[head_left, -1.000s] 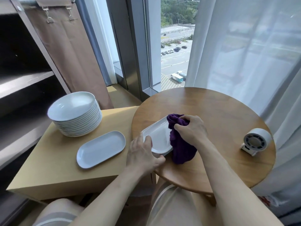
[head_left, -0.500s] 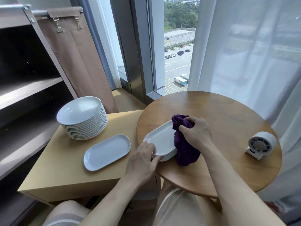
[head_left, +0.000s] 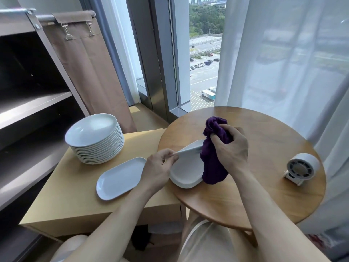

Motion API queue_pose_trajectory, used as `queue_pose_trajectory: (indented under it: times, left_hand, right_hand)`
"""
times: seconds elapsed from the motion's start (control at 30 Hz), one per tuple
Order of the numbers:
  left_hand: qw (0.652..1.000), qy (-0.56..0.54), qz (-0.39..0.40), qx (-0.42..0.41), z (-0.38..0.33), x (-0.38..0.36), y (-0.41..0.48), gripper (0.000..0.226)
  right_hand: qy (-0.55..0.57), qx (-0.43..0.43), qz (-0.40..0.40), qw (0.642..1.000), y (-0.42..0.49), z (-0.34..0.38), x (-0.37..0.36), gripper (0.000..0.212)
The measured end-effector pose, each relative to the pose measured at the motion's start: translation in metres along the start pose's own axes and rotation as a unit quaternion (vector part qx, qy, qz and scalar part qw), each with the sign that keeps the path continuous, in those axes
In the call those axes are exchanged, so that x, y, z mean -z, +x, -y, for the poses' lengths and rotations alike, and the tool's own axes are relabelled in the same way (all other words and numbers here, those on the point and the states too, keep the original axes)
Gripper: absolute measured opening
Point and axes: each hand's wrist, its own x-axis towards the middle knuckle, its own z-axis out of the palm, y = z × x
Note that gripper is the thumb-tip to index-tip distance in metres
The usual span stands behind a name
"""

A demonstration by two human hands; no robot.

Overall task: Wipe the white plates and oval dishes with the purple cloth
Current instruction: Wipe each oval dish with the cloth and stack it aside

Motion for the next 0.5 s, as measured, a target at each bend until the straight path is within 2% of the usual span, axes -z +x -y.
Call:
queue_pose_trajectory:
  times: [0.1,0.27,0.4,0.5]
  left_hand:
    - [0.995,-0.098,-0.005,0.021,0.0,0.004,0.004,0.02]
    - [0.953,-0.258,-0.041,0.152,0.004,0.005,0.007,0.02]
    - [0.912,-0.332,-0.029,0.238,0.008,-0.001,0.006,0.024]
    - [0.896,-0.349,-0.025,0.274,0.014,-0.004,0.005,0.026]
  right_hand:
    - [0.022,-0.004,-0.028,0.999,0.003,0.0,0.001,0.019]
    - [0.082,-0.047,-0.068,0.993,0.009,-0.002,0.003,0.019]
    - [0.063,-0.059,-0.05,0.995,0.007,-0.006,0.002,0.017]
    - [0.02,-0.053,-0.005,0.998,0.005,-0.007,0.0,0.017]
